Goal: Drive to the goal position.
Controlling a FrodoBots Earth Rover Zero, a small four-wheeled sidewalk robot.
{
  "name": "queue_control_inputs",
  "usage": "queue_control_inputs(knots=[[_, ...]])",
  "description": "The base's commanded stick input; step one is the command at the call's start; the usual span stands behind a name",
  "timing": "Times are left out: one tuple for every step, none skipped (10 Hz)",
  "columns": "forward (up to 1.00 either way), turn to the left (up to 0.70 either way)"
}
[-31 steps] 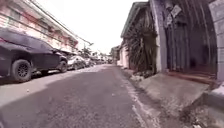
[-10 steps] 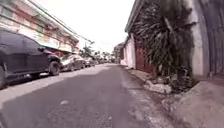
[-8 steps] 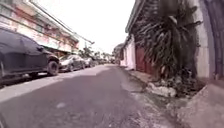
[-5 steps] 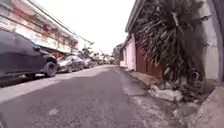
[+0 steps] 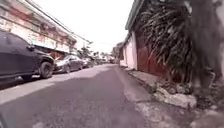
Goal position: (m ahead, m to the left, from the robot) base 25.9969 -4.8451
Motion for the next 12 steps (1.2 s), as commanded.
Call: queue_control_inputs(knots=[[0.70,0.00],[0.70,0.00],[0.70,0.00],[0.70,0.00],[0.70,0.00],[0.70,0.00],[0.70,0.00],[0.70,0.00],[0.70,0.00],[0.70,0.00],[0.70,0.00],[0.70,0.00]])
